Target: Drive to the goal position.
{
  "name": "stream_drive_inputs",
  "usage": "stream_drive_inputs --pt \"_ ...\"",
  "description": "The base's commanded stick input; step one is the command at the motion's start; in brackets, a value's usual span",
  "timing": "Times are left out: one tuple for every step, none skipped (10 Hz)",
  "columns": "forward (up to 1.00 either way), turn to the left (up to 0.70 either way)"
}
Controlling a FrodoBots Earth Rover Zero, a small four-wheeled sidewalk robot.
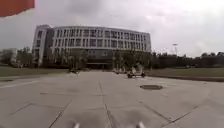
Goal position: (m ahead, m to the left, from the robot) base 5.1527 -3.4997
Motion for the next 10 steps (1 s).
stream_drive_inputs --pt "0.50 0.20" --pt "0.50 0.13" --pt "0.50 0.00" --pt "0.50 0.00" --pt "0.50 0.00" --pt "0.50 0.00" --pt "0.50 0.00" --pt "0.50 0.00" --pt "0.50 0.00" --pt "0.50 0.00"
